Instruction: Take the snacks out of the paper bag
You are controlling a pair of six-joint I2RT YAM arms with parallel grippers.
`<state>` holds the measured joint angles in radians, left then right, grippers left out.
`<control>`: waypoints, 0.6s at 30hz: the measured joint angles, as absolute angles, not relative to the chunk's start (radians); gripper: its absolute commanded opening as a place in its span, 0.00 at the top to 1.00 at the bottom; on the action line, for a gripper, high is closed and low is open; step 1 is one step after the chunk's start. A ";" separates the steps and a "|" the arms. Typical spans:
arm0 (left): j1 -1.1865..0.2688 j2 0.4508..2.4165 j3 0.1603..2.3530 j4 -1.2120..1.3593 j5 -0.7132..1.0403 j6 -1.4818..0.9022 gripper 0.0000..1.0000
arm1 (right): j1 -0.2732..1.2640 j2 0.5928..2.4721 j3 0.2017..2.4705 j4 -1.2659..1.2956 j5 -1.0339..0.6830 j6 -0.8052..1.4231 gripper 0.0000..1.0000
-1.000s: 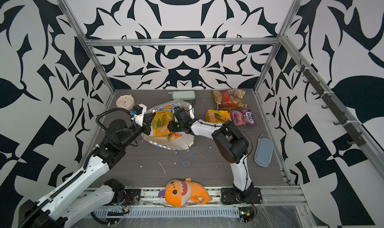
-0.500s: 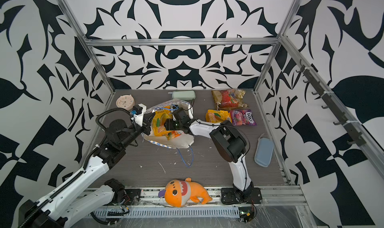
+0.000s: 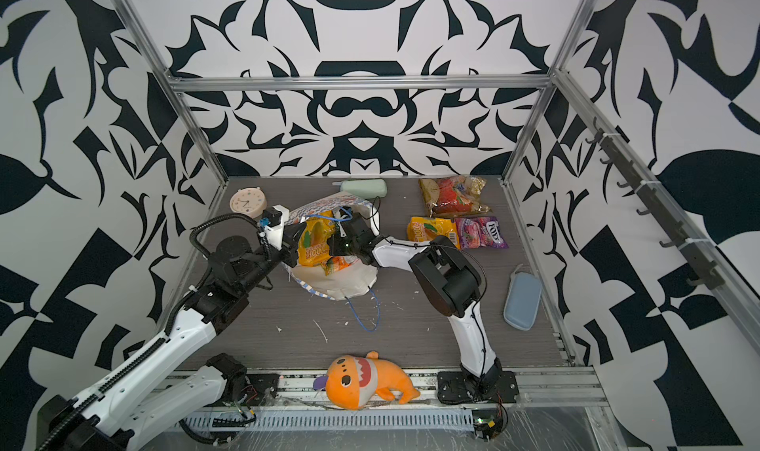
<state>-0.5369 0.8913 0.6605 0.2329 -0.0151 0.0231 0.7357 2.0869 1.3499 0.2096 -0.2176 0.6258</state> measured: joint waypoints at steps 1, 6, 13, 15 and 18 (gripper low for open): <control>-0.537 0.891 0.661 0.233 -0.017 0.023 1.00 | 0.736 2.082 1.347 0.211 -0.223 0.625 1.00; -0.537 0.891 0.647 0.245 -0.030 0.026 1.00 | 0.736 2.049 1.329 0.216 -0.259 0.625 1.00; -0.538 0.891 0.645 0.252 -0.069 0.034 1.00 | 0.739 1.903 1.274 0.229 -0.315 0.608 1.00; -0.539 0.891 0.645 0.259 -0.080 0.035 1.00 | 0.741 1.849 1.261 0.228 -0.324 0.601 1.00; -0.539 0.892 0.645 0.266 -0.091 0.039 1.00 | 0.743 1.781 1.234 0.222 -0.331 0.599 1.00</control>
